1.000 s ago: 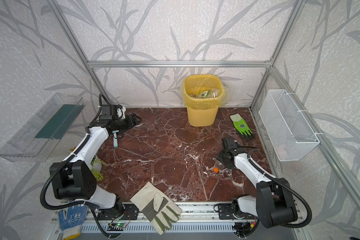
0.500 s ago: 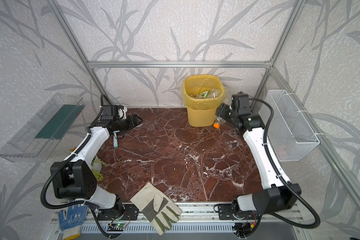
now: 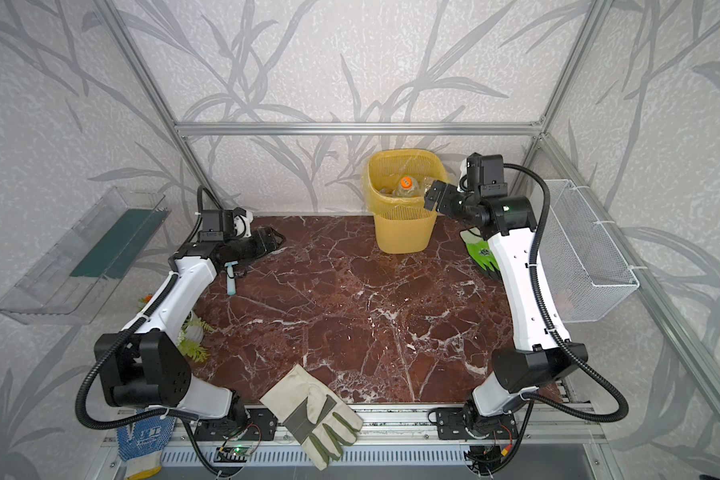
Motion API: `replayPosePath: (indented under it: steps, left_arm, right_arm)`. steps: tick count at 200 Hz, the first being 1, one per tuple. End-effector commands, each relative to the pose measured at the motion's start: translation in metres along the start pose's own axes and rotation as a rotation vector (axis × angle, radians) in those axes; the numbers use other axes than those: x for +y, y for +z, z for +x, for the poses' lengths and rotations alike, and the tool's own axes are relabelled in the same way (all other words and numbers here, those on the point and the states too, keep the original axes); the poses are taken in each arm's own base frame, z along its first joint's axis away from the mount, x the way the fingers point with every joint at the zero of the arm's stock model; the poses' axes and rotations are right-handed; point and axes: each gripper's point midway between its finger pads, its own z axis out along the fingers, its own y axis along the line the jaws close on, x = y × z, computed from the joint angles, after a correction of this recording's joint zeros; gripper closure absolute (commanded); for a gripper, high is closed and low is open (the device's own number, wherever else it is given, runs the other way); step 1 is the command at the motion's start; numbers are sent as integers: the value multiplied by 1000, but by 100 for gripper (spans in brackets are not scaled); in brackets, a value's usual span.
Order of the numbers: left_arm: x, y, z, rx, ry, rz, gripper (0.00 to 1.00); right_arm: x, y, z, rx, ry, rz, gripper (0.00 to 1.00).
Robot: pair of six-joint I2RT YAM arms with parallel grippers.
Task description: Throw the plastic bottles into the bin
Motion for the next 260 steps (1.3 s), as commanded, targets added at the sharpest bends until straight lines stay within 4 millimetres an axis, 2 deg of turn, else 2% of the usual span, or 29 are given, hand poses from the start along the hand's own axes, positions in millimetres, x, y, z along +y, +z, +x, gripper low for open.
replayPosePath:
  steps: [1,56,78,100,123,141,169,172,173,187,204,227,248,254,260]
  left_arm:
    - [-1,0,1,2,24,2,9]
    - [3,4,3,13,22,-14,9]
    - [4,4,4,14,33,-24,9]
    - [9,-1,1,-16,66,-67,9]
    - [8,-8,-1,-69,124,-98,9]
    - [3,-15,-1,-129,204,-140,9]
    - [1,-32,-2,-271,322,-259,7]
    - [2,-35,-2,-291,333,-273,6]
    - [2,-36,-2,-298,336,-277,6]
    - [4,-46,-3,-393,366,-316,5]
    - [20,-59,1,-490,322,-368,5]
    - [58,-74,15,-638,230,-475,4]
    - [109,-86,41,-773,140,-630,3]
    - [120,-86,47,-779,133,-667,2]
    - [127,-84,51,-773,147,-687,2]
  right_arm:
    - [15,-24,-33,-147,0,-76,1]
    - [-3,-7,-7,-79,21,-47,1]
    - [-21,11,23,-30,-1,-19,1]
    - [-54,32,64,-13,-38,47,1]
    - [-103,52,117,1,-46,165,1]
    - [-129,60,146,-36,-113,209,1]
    - [-163,62,165,-196,-171,284,1]
    - [-164,60,159,-234,-168,291,1]
    - [-166,61,164,-226,-168,295,1]
    - [-184,57,163,-287,-201,379,1]
    - [-202,58,166,-327,-223,464,1]
    - [-221,68,177,-336,-233,535,1]
    - [-224,78,185,-403,-235,501,1]
    - [-224,81,187,-418,-253,488,1]
    - [-220,79,180,-454,-270,479,1]
